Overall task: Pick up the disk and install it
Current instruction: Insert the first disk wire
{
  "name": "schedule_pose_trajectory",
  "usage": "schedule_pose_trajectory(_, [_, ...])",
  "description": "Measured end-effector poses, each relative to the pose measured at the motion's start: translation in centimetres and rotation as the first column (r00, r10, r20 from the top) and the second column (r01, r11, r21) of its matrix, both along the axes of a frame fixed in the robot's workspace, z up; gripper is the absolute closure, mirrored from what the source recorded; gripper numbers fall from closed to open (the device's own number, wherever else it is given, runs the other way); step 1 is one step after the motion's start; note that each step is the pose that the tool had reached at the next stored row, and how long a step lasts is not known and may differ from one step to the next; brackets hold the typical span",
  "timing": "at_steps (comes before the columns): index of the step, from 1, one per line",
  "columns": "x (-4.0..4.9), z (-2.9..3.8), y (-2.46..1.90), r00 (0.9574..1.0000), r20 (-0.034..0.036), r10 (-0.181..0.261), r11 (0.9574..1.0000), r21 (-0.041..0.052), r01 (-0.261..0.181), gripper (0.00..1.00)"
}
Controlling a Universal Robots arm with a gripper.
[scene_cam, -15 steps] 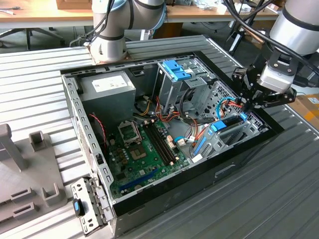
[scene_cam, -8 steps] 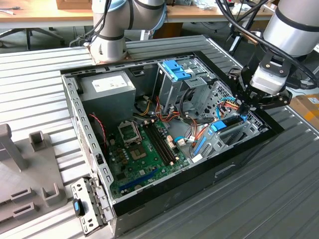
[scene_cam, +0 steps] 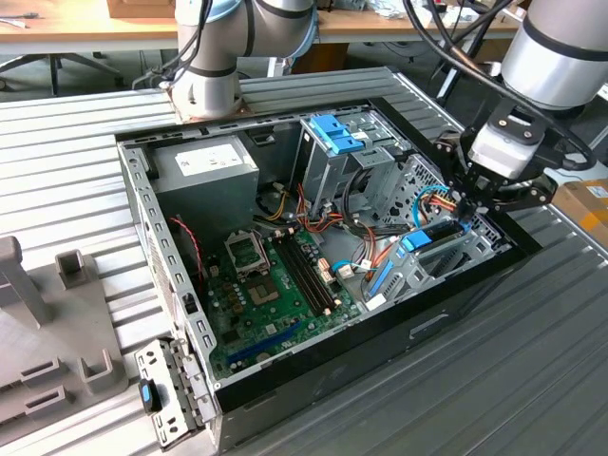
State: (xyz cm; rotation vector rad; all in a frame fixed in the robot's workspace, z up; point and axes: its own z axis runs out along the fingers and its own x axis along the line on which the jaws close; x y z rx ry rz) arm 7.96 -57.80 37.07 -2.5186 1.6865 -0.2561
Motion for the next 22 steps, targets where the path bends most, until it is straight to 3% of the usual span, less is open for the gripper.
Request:
schedule_pose_trajectory(3, [-0.01, -0.08, 0.00, 0.9982, 0.0000, -0.059, 0.9982, 0.0000, 0.059, 0.84])
schedule_pose_trajectory(5, [-0.04, -0.07, 0.00, 0.9979, -0.0001, -0.065, 0.9979, 0.0017, 0.065, 0.84])
schedule_pose_trajectory(6, [-0.08, -0.08, 0.00, 0.9977, -0.0016, -0.068, 0.9974, 0.0243, 0.068, 0.84])
schedule_pose_trajectory(8, [-0.08, -0.13, 0.00, 0.9943, -0.0018, -0.107, 0.9940, 0.0262, 0.107, 0.84])
schedule_pose_trajectory(10, [-0.19, -0.20, -0.01, 0.9862, -0.0018, -0.165, 0.9858, 0.0271, 0.165, 0.84])
schedule_pose_trajectory(14, [-0.52, -0.23, 0.00, 0.9822, -0.0050, -0.188, 0.9812, 0.0445, 0.188, 0.84])
schedule_pose_trajectory(17, [-0.52, -0.36, 0.00, 0.9733, -0.0061, -0.229, 0.9721, 0.0499, 0.229, 0.84])
schedule_pose_trajectory(19, [-0.52, -0.41, -0.01, 0.9705, -0.0073, -0.241, 0.9689, 0.0550, 0.241, 0.84])
schedule_pose_trajectory(21, [-0.52, -0.43, 0.01, 0.9693, -0.0105, -0.246, 0.9670, 0.0672, 0.246, 0.84])
schedule_pose_trajectory(22, [-0.52, -0.44, 0.01, 0.9685, -0.0145, -0.249, 0.9650, 0.0831, 0.249, 0.84])
